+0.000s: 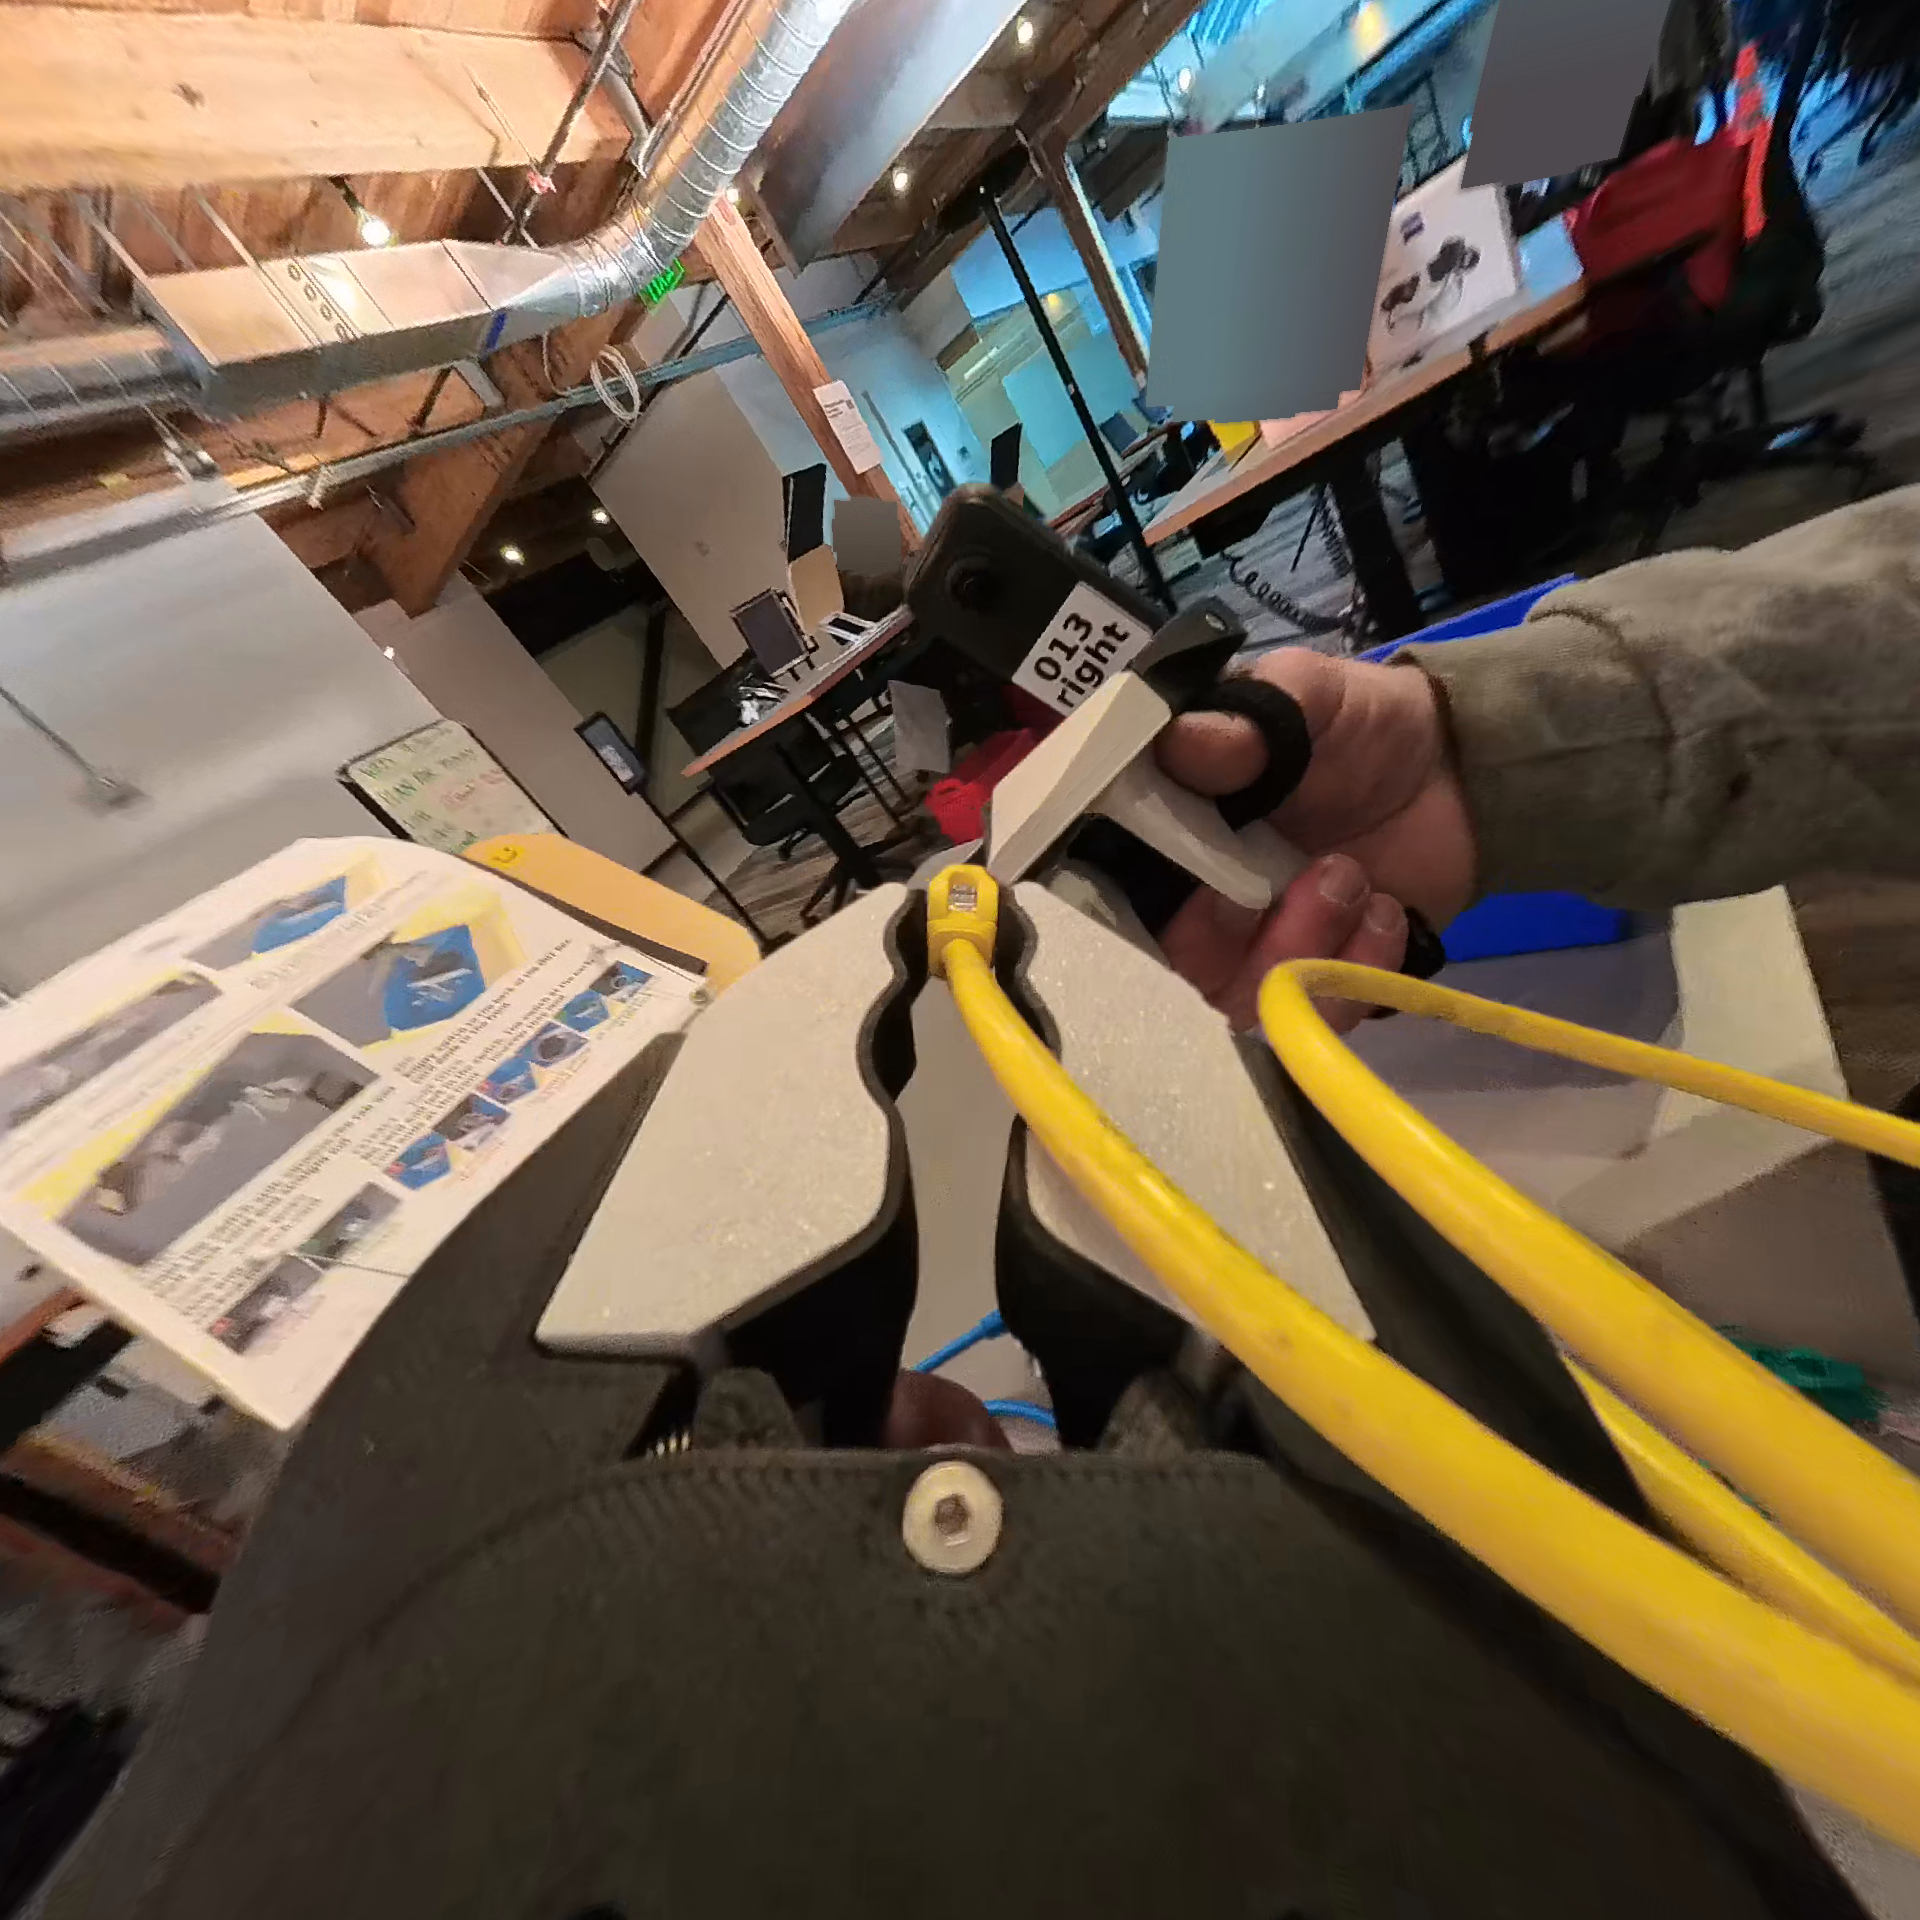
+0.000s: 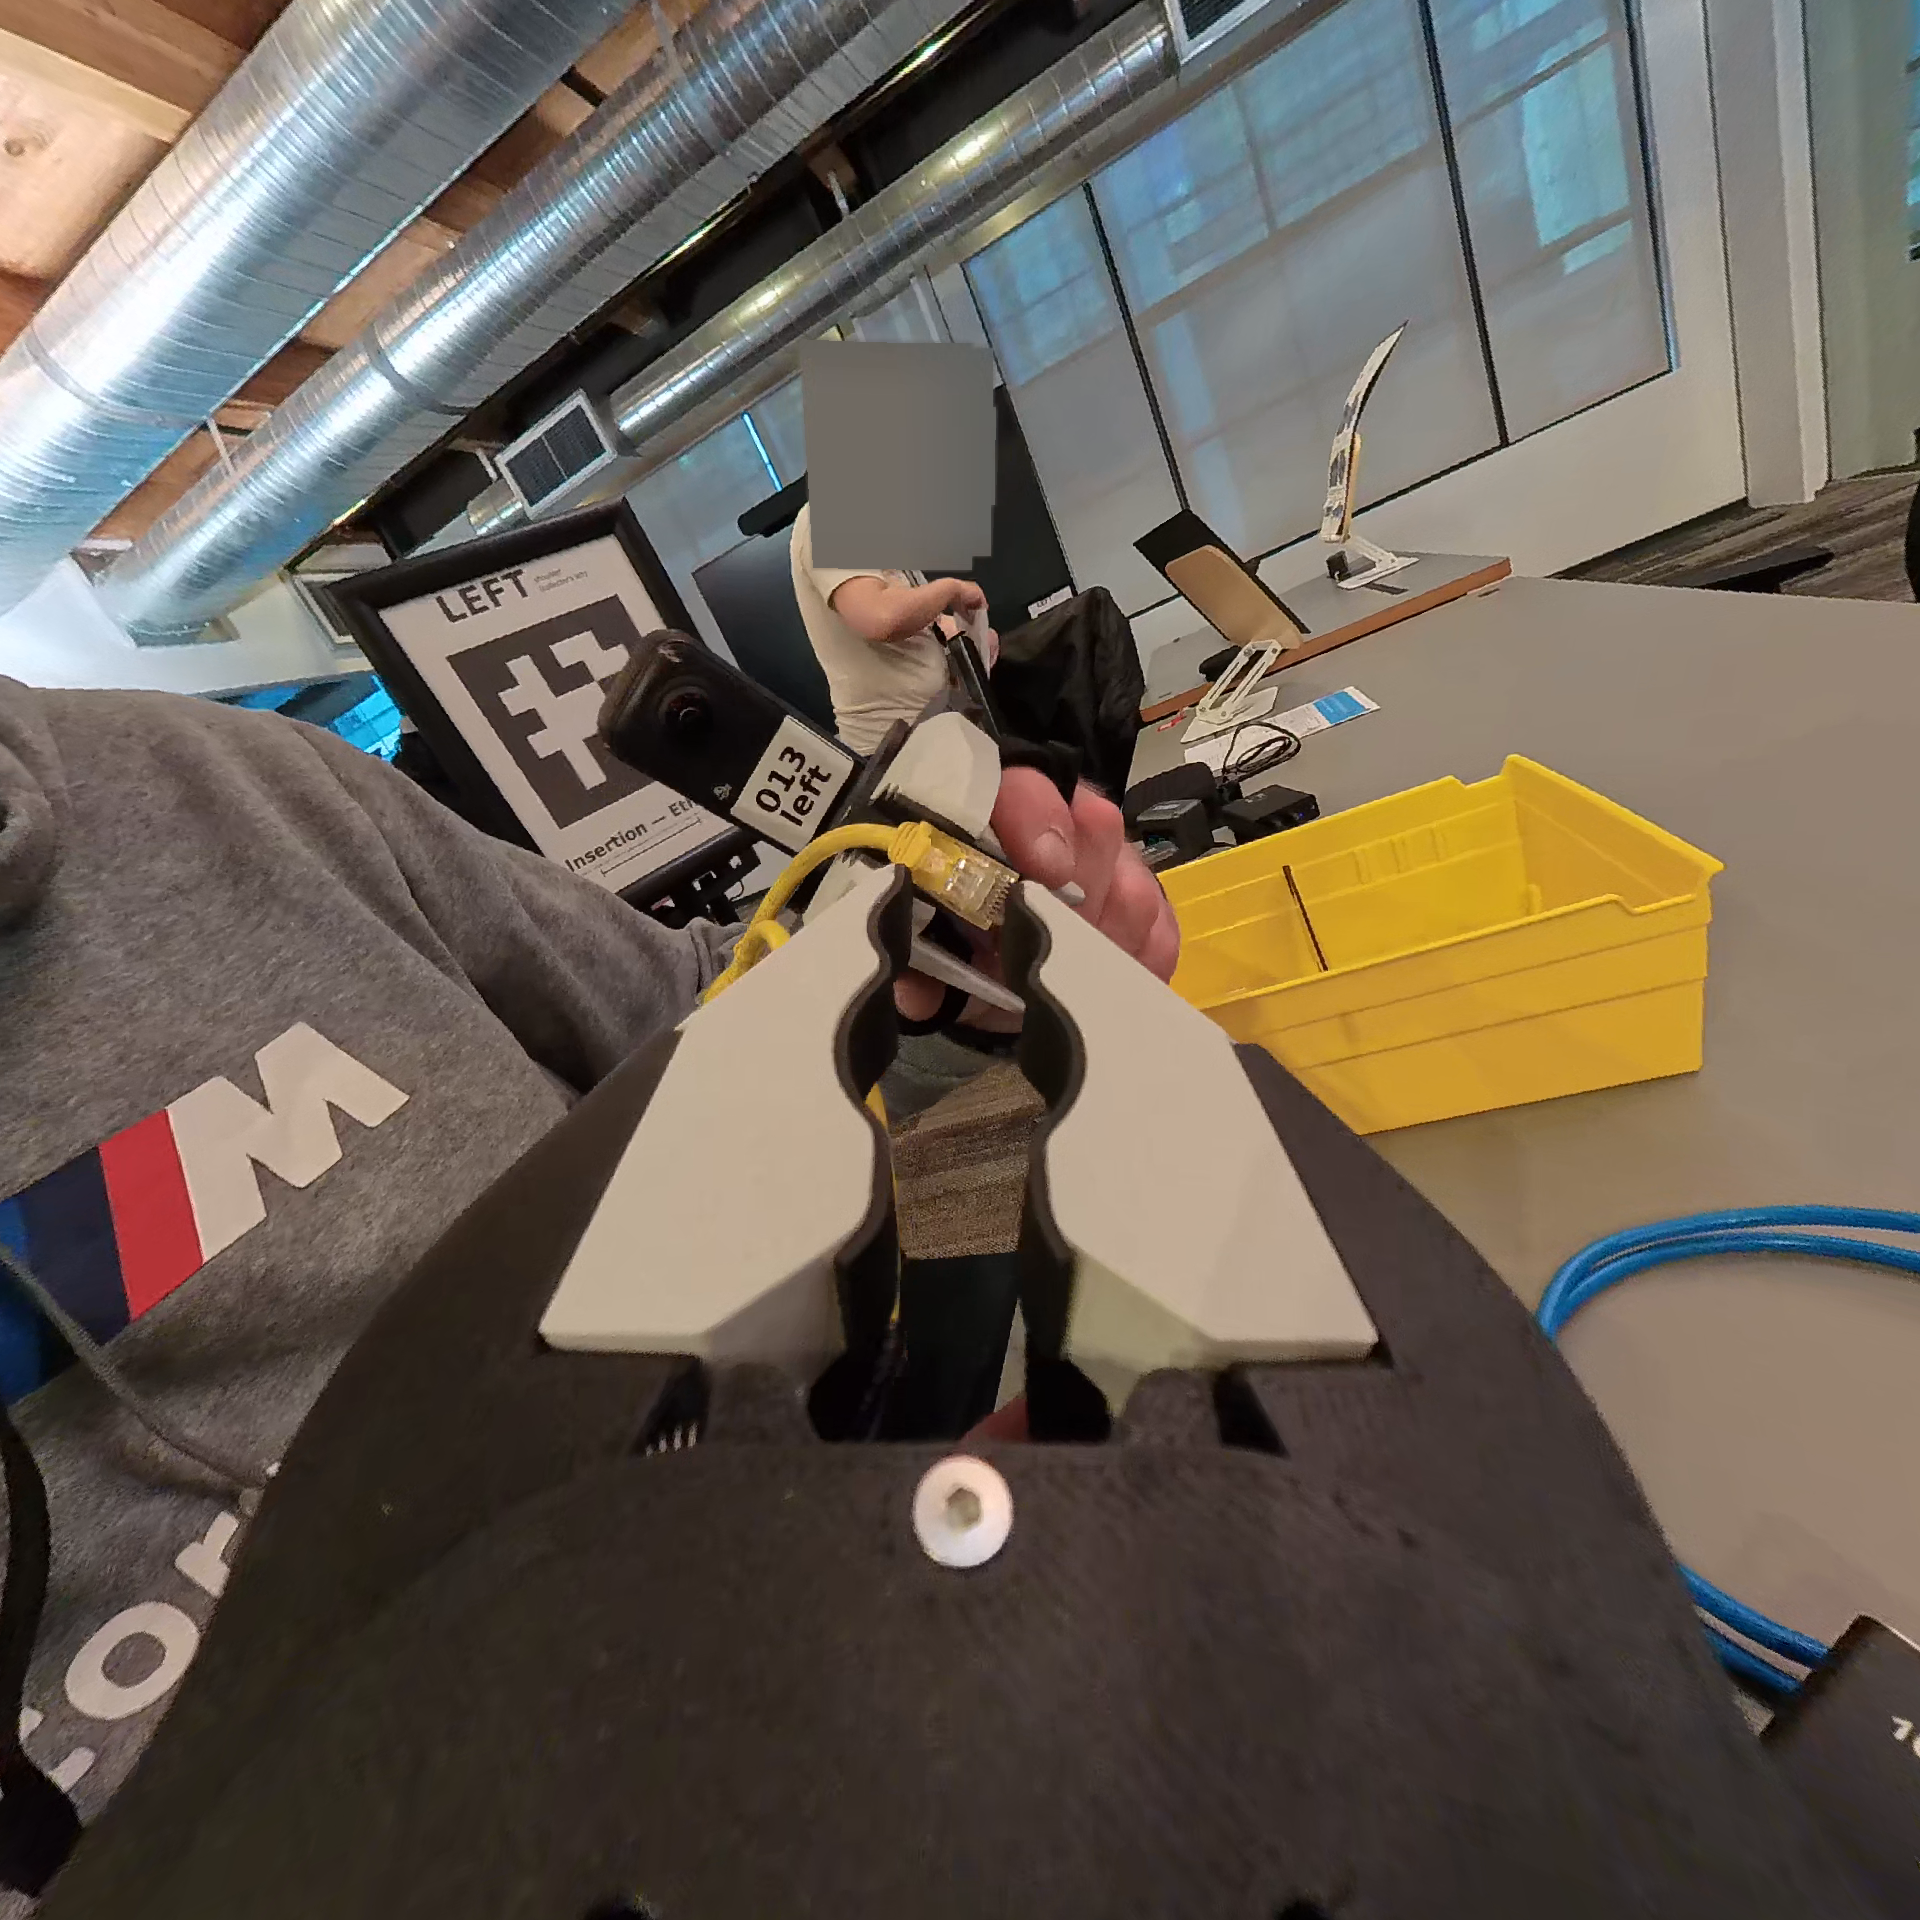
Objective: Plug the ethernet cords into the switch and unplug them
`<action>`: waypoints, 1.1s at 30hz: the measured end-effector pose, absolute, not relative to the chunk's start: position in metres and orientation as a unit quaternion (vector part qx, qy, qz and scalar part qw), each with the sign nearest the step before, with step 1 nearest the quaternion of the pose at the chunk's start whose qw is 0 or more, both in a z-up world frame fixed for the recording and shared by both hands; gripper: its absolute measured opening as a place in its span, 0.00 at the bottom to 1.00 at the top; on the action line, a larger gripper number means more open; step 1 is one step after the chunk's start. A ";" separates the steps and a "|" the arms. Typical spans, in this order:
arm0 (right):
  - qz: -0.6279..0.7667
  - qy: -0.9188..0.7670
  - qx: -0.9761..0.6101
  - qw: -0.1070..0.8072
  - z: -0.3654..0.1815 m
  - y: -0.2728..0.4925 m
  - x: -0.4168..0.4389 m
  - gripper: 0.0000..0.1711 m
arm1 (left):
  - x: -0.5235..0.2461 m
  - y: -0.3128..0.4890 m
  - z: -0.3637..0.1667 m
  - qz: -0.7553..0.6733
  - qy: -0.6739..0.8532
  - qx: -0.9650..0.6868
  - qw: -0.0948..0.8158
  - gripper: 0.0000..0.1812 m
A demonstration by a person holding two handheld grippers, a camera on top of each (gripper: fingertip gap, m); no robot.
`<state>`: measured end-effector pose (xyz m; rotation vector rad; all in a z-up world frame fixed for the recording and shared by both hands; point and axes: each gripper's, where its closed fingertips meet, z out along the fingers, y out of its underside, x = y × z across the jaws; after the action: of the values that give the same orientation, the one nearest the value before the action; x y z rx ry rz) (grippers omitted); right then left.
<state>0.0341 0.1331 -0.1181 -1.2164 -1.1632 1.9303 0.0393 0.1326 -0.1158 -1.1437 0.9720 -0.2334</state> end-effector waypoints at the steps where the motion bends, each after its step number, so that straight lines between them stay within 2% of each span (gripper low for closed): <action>1: 0.722 -0.431 -0.458 0.288 -0.119 0.135 0.033 0.10 | 0.038 0.134 -0.117 -0.121 0.432 -0.523 0.725 0.07; 3: 0.718 -0.421 -0.468 0.296 -0.121 0.141 0.033 0.15 | 0.031 0.137 -0.116 -0.158 0.406 -0.531 0.727 0.07; 9: 0.687 -0.426 -0.491 0.325 -0.127 0.154 0.036 0.14 | 0.018 0.145 -0.118 -0.233 0.367 -0.553 0.711 0.07; 16: 0.616 -0.441 -0.533 0.376 -0.142 0.173 0.034 0.17 | 0.007 0.155 -0.127 -0.236 0.355 -0.573 0.700 0.07; 22: 0.403 -0.508 -0.631 0.426 -0.203 0.212 0.036 0.36 | -0.003 0.165 -0.135 -0.222 0.343 -0.593 0.694 0.07; 25: 0.320 -0.531 -0.661 0.423 -0.234 0.227 0.039 0.37 | -0.003 0.169 -0.141 -0.217 0.344 -0.601 0.688 0.07; 28: 0.238 -0.562 -0.686 0.397 -0.268 0.238 0.048 0.42 | -0.004 0.170 -0.146 -0.210 0.347 -0.608 0.683 0.07; 31: 0.187 -0.577 -0.725 0.327 -0.311 0.238 0.059 0.57 | -0.004 0.173 -0.152 -0.207 0.348 -0.615 0.677 0.07; 33: 0.158 -0.577 -0.738 0.313 -0.330 0.244 0.064 0.59 | -0.004 0.174 -0.155 -0.206 0.350 -0.617 0.674 0.07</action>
<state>0.0644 0.2442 -0.3298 -1.9470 -1.5210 0.4162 -0.0036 0.1739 -0.1551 -1.3896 0.7868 -0.4632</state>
